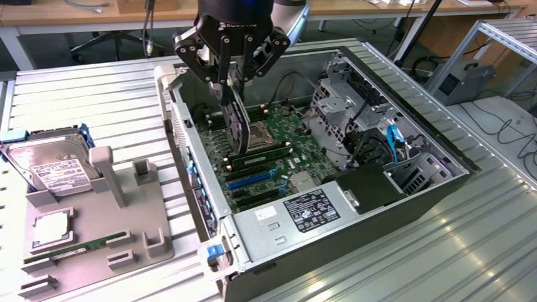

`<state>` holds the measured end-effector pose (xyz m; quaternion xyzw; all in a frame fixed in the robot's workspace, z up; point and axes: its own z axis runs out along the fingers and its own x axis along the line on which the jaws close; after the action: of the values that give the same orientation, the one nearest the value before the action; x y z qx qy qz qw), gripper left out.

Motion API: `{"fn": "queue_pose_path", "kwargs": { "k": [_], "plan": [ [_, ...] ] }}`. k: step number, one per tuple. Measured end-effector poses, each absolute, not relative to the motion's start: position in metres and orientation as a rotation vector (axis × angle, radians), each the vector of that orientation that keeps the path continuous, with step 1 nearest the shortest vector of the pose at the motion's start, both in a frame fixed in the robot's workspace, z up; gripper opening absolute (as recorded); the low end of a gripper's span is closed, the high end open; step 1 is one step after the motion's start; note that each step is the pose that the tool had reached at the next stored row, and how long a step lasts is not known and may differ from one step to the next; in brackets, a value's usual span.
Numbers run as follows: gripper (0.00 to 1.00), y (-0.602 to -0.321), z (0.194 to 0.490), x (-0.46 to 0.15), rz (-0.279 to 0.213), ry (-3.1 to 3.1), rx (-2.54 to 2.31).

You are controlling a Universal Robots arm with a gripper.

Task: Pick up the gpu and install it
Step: 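Pick up the gpu and move the gpu toward the slot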

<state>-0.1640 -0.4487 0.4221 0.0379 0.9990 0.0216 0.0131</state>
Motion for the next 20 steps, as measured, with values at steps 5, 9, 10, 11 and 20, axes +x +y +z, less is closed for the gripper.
{"fn": "queue_pose_path", "kwargs": {
  "k": [5, 9, 10, 11, 20],
  "plan": [
    [0.26, -0.4487, 0.421, -0.1634, 0.067, 3.112, 0.118],
    [0.26, -0.4487, 0.4203, -0.1632, 0.067, 3.113, 0.118],
    [0.26, -0.4487, 0.42, -0.1631, 0.067, 3.112, 0.118],
    [0.26, -0.4487, 0.4198, -0.163, 0.067, 3.113, 0.118],
    [0.26, -0.4487, 0.4178, -0.1624, 0.067, 3.113, 0.118]
  ]
}}
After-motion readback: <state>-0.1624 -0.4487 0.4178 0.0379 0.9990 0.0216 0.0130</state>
